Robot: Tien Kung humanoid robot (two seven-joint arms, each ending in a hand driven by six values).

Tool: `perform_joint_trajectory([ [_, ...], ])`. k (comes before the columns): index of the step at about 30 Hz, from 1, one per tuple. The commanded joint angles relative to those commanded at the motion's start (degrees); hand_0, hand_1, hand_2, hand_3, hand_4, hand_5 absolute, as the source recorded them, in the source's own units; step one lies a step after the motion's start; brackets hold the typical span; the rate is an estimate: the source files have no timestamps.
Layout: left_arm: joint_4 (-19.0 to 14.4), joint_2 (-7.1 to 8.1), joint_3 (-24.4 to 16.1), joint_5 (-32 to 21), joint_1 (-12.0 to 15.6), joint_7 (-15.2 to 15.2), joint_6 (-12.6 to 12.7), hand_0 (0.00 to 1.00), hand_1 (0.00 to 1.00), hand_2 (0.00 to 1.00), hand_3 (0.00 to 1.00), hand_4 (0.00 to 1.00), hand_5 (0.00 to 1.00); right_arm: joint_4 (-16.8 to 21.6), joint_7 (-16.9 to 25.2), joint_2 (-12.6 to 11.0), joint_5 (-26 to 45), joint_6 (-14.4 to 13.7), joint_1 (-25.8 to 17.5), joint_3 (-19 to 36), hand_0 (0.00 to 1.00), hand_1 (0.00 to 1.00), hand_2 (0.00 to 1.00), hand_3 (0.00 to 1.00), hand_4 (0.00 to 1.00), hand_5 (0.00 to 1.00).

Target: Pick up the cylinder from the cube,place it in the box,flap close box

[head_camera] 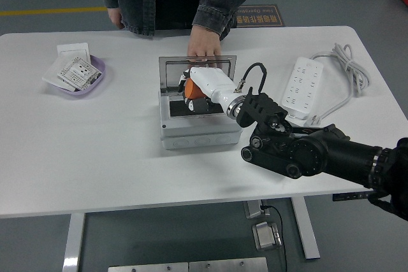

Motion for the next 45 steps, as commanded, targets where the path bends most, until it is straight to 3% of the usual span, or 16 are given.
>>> perform_joint_trajectory([
  [4, 0.0, 0.03, -1.1, 1.2, 0.1, 0.3, -0.1, 0.660, 0.692, 0.569, 0.553, 0.493, 0.078, 0.0, 0.2, 0.0, 0.2, -0.5, -0.2, 0.1, 0.281, 0.396, 0.569, 0.652, 0.836, 0.387],
  [5, 0.0, 0.05, -1.3, 1.3, 0.1, 0.3, -0.1, 0.660, 0.690, 0.569, 0.552, 0.487, 0.072, 0.0, 0.2, 0.0, 0.3, -0.7, -0.3, 0.2, 0.391, 0.482, 0.595, 0.693, 0.953, 0.498],
  [10, 0.0, 0.07, -0.9, 1.0, 0.0, 0.3, -0.1, 0.660, 0.690, 0.569, 0.552, 0.487, 0.072, 0.1, 0.5, 0.0, 0.4, -1.2, -0.6, 0.4, 0.391, 0.482, 0.595, 0.693, 0.953, 0.498],
  [11, 0.0, 0.07, -0.8, 0.9, 0.0, 0.2, -0.1, 0.660, 0.689, 0.568, 0.551, 0.481, 0.068, 0.1, 0.5, 0.0, 0.4, -1.2, -0.7, 0.4, 0.434, 0.501, 0.599, 0.704, 0.998, 0.563],
  [20, 0.0, -0.11, -0.2, 0.5, 0.2, 0.4, -0.3, 0.660, 0.686, 0.567, 0.552, 0.476, 0.060, 1.5, 0.2, -0.7, -1.2, -1.2, -1.9, 2.5, 0.445, 0.499, 0.593, 0.702, 0.998, 0.578],
  [29, 0.0, -0.44, -2.7, 2.7, 0.7, 1.1, -0.4, 0.660, 0.682, 0.567, 0.552, 0.468, 0.047, 12.6, -3.5, -7.4, -5.1, 2.3, -4.8, 11.9, 0.431, 0.466, 0.585, 0.694, 0.998, 0.623],
  [34, 0.0, -0.48, -3.7, 3.6, 0.7, 1.4, -0.5, 0.660, 0.682, 0.567, 0.552, 0.468, 0.047, 18.1, -4.0, -9.8, -4.6, 3.9, -3.5, 16.4, 0.431, 0.466, 0.585, 0.694, 0.998, 0.623],
  [35, 0.0, -0.46, -3.7, 3.6, 0.6, 1.4, -0.5, 0.660, 0.682, 0.567, 0.553, 0.468, 0.045, 18.2, -4.0, -9.9, -4.4, 4.0, -3.0, 16.8, 0.376, 0.432, 0.579, 0.693, 0.998, 0.638],
  [40, 0.0, -0.31, -3.2, 3.2, 0.4, 1.4, -0.6, 0.660, 0.682, 0.567, 0.553, 0.468, 0.045, 14.1, -3.4, -9.2, -1.3, 4.3, 0.7, 16.9, 0.376, 0.432, 0.579, 0.693, 0.998, 0.638],
  [45, 0.0, -0.26, -2.3, 2.5, 0.1, 1.4, -0.6, 0.660, 0.683, 0.567, 0.554, 0.469, 0.044, 7.4, -2.3, -6.2, 3.4, 4.3, 4.5, 13.4, 0.352, 0.416, 0.569, 0.675, 0.998, 0.650],
])
